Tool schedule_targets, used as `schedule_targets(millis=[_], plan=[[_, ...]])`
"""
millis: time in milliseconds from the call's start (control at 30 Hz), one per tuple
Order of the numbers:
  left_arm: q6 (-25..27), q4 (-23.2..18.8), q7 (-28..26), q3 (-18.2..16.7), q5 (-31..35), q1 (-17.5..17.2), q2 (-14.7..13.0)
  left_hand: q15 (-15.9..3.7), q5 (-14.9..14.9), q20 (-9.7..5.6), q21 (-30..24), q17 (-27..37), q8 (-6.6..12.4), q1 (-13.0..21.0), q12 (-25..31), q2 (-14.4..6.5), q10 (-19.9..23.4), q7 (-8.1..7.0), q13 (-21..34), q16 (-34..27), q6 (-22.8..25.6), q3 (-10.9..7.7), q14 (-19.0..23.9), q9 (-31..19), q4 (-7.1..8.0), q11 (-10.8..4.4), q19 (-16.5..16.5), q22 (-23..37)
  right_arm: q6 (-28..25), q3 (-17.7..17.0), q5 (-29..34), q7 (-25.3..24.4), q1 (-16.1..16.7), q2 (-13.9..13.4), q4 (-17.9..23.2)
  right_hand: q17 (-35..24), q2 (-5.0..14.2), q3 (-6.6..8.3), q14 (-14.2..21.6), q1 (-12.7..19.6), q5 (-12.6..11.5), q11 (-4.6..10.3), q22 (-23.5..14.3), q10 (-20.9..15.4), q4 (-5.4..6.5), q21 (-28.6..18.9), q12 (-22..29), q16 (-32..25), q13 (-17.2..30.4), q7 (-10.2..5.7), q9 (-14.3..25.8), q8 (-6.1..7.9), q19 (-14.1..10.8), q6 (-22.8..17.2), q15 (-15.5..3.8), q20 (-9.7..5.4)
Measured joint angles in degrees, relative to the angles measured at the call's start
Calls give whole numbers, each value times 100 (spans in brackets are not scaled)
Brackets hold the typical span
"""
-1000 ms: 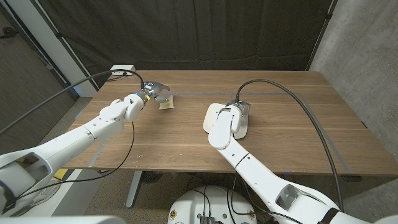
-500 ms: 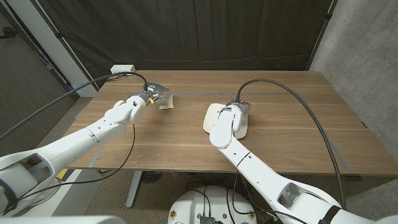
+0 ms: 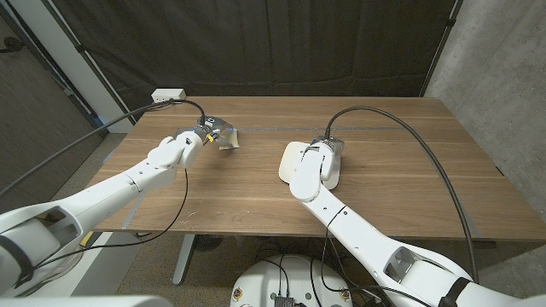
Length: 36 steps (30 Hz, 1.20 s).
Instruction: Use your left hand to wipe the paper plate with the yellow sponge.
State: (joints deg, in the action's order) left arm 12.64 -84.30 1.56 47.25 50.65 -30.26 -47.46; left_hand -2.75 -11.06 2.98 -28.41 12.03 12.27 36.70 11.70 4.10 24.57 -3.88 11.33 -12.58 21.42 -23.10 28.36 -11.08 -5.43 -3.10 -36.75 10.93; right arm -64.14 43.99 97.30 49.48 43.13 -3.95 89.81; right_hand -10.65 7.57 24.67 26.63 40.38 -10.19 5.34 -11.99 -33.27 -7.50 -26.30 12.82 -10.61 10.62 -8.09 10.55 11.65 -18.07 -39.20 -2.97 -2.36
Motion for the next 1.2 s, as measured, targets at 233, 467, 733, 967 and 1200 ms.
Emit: schedule_targets(millis=[233, 467, 733, 967, 1200], plan=[[-25, 253, 19, 145, 55, 148, 137, -19, -45, -117, -83, -8, 47, 293, 104, -290, 368, 64, -2, -109, 169, -146, 399, 2, -98, -91, -176, 0, -113, 100, -240, -55, -104, -97, 2, 0, 0, 0, 0, 0, 0, 0, 0, 0, 0, 0, 0, 0, 0, 0, 0, 0, 0, 0, 0, 0], [-37, 493, -24, 308, 151, 289, 256, -83, -15, -412, -236, -38, 194, 707, 227, -385, 1082, 177, 24, -229, 735, -300, 1092, 3, -232, -259, -556, 0, -223, 220, -403, -69, -206, -190, -1, -1, -23, 0, 0, -23, 0, 0, 0, 0, 0, -24, 0, 0, 0, 0, -1, -27, 0, 1, 0, 0], [-36, 660, -182, 444, 221, 354, 326, -273, 27, -698, -483, -48, 481, 1198, 360, -727, 1973, 310, 29, -435, 1731, -581, 2033, 0, -267, -329, -842, 5, -408, 397, -612, -96, -325, -314, 0, -1, -23, 0, 0, -23, 0, 0, 0, 0, 0, -24, 0, 0, 0, 1, -1, -27, 0, 1, 0, 0], [-7, 720, -398, 489, 264, 299, 342, -651, 94, -870, -887, 277, 903, 1813, 608, -1177, 2934, 275, 202, -808, 2718, -953, 3089, -98, -335, -280, -1013, 51, -536, 496, -755, -103, -385, -377, 11, -1, -23, 24, 0, -23, 0, 0, -1, 0, -25, -24, 0, 0, 0, 1, -1, -26, 0, 1, 0, 0], [20, 713, -1066, 459, 285, 165, 296, -738, 111, -849, -1004, 538, 1047, 1934, 696, -1069, 3081, 275, 346, -917, 2858, -984, 3259, -153, -334, -297, -988, 68, -653, 680, -868, -101, -486, -485, 42, -1, -23, 24, 0, -23, 0, 0, -1, 0, -25, -24, 0, 0, 0, 1, -4, -28, 21, 2, 0, -21]])
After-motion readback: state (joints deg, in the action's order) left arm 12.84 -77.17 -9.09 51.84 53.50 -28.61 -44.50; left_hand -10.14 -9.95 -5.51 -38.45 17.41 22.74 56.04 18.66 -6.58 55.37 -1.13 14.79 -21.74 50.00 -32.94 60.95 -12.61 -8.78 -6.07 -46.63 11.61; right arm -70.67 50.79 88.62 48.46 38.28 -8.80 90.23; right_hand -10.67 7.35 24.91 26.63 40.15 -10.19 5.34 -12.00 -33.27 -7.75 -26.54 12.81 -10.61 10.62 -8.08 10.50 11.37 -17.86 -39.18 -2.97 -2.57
